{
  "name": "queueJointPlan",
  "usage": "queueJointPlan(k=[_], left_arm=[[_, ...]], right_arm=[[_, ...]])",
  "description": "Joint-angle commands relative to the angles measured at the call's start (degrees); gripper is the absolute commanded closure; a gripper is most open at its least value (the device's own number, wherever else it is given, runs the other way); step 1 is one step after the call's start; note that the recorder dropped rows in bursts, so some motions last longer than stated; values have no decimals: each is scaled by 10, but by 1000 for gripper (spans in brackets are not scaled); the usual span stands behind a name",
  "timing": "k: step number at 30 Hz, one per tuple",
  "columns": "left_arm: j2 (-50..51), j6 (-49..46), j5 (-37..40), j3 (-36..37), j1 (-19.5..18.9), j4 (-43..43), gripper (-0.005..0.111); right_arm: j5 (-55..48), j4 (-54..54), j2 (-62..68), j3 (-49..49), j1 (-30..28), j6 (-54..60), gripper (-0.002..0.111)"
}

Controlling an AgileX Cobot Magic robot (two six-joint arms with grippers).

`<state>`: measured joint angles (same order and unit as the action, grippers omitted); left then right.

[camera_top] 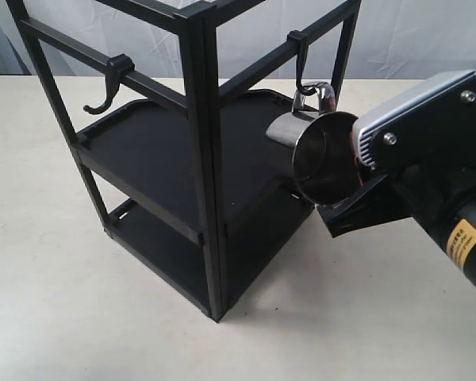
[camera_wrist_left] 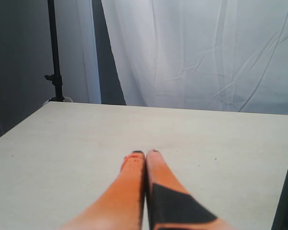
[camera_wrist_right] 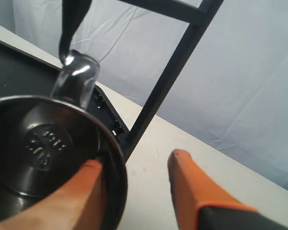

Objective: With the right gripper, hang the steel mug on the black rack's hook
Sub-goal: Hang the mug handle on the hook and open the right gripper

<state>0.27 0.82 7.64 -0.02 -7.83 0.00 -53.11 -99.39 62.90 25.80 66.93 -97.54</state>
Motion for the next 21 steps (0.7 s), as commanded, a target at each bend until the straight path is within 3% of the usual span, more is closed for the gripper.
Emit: queueJointPlan(k=[1,4,21], left_arm=[[-3,1,-3,0,5,4,105],[-3,1,-3,0,5,4,105],[-3,1,-3,0,5,4,105]], right_arm=[[-3,-4,-4,-4,1,1,55],[-3,-4,-4,-4,1,1,45],[-6,5,-55,-5,5,2,45]])
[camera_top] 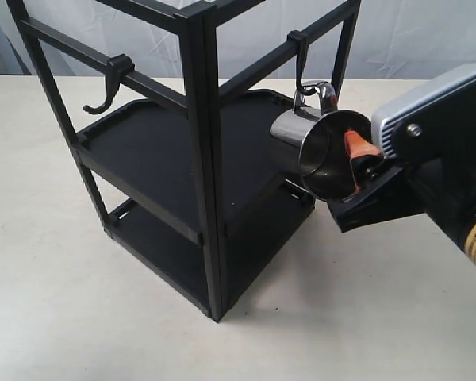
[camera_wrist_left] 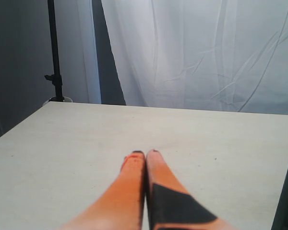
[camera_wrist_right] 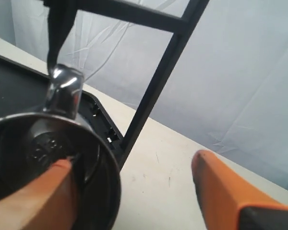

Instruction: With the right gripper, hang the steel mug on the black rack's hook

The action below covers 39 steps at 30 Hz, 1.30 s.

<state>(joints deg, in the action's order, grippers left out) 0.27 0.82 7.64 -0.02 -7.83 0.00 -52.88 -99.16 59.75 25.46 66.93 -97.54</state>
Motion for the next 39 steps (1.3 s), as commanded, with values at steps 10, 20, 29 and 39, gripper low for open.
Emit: queueJointPlan(k=[10,20,29,39], left_arm=[[-3,1,-3,0,5,4,105],[-3,1,-3,0,5,4,105],[-3,1,-3,0,5,4,105],[-3,1,-3,0,5,4,105]], right_arm=[[-34,108,-67,-1,58,92,48],[-171,192,-197,-1,74,108,107],[-171,211,-305,-1,74,106,109],[-171,215,-307,-1,74,106,109]])
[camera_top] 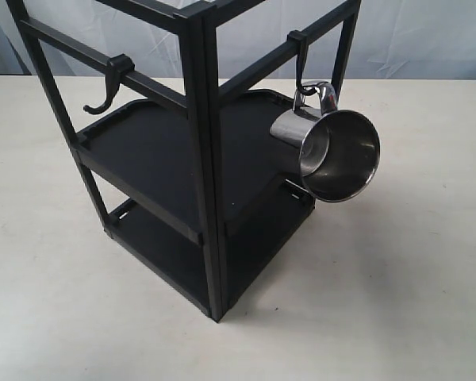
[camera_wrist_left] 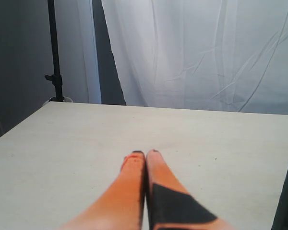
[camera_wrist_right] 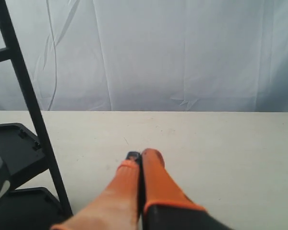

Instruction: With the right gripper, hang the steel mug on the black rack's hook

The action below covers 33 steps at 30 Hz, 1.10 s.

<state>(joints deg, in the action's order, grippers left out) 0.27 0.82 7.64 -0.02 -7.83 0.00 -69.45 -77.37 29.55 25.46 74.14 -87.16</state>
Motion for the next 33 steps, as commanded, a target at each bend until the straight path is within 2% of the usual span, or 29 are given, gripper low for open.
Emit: queueJointPlan(k=[1,5,7,9,10,11,12,13,15,17,19,20,22,29,33], left_arm=[[-3,1,-3,0,5,4,105],[-3,1,-3,0,5,4,105],[-3,1,-3,0,5,4,105],[-3,1,-3,0,5,4,105],[-3,1,-3,0,5,4,105],[-3,1,-3,0,5,4,105],[-3,1,-3,0,5,4,105],[-3,1,-3,0,5,4,105],[-3,1,-3,0,5,4,105],[-3,1,-3,0,5,4,105],[-3,1,-3,0,5,4,105],[-3,1,-3,0,5,4,105],[-3,1,-3,0,5,4,105],[-3,1,-3,0,5,4,105],[-3,1,-3,0,5,4,105]], right_arm=[[-5,-3,-4,-1,2,3,109],[-5,0,-9,-1,2,-2,109],[-5,19,-25,-1,-22,-93,109],[-5,64,-40,-14,-94,-213,109],[31,91,-51,-30,-172,-270,109],[78,107,-54,-39,-216,-283,109],[182,131,-66,-56,-305,-279,109],[246,140,-73,-66,-357,-267,109],[479,149,-109,-101,-538,-200,109],[636,149,-153,-133,-668,-182,109],[702,150,-201,-164,-767,-182,109],[718,150,-214,-179,-793,-182,109],[744,151,-226,-203,-821,-182,109],[777,151,-226,-231,-821,-212,109],[803,196,-226,-247,-821,-218,109]])
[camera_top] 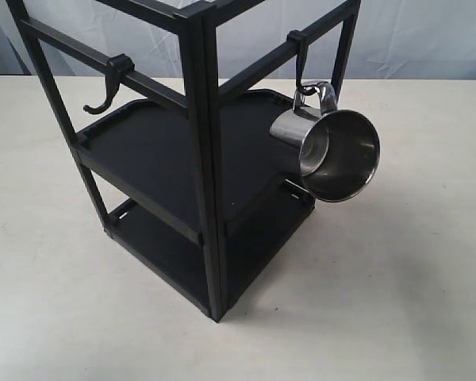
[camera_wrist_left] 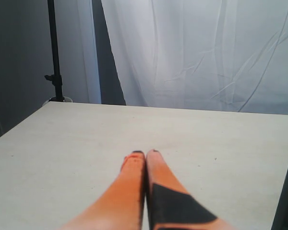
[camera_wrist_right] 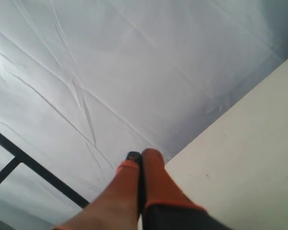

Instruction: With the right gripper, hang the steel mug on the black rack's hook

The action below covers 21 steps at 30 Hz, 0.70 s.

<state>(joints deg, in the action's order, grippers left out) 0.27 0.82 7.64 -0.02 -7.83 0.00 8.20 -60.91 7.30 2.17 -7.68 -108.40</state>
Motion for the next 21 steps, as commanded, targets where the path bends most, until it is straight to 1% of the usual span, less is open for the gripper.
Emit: queueJointPlan(k=[1,2,4,6,9,10,11,12,15,17,21], left_arm=[[-3,1,-3,0,5,4,105],[-3,1,-3,0,5,4,105],[-3,1,-3,0,5,4,105],[-3,1,-3,0,5,4,105],[-3,1,-3,0,5,4,105],[-3,1,-3,0,5,4,105],[-3,1,-3,0,5,4,105],[-3,1,-3,0,5,4,105],[-3,1,-3,0,5,4,105],[-3,1,-3,0,5,4,105],[-3,1,-3,0,5,4,105]], right_arm=[[25,58,-4,-19,-3,8,109],[24,99,-4,-22,-3,44,109],[28,198,-4,-22,-3,177,109],[34,329,-4,-22,-3,367,109],[21,527,-4,-22,-3,617,109],[12,580,-4,-22,-3,695,109],[0,609,-5,-22,-3,762,109],[-14,625,-8,-22,-3,816,109],[-71,624,-20,-22,-3,902,109],[-117,609,-31,-22,-3,938,109],[-170,574,-61,-22,-3,956,109]])
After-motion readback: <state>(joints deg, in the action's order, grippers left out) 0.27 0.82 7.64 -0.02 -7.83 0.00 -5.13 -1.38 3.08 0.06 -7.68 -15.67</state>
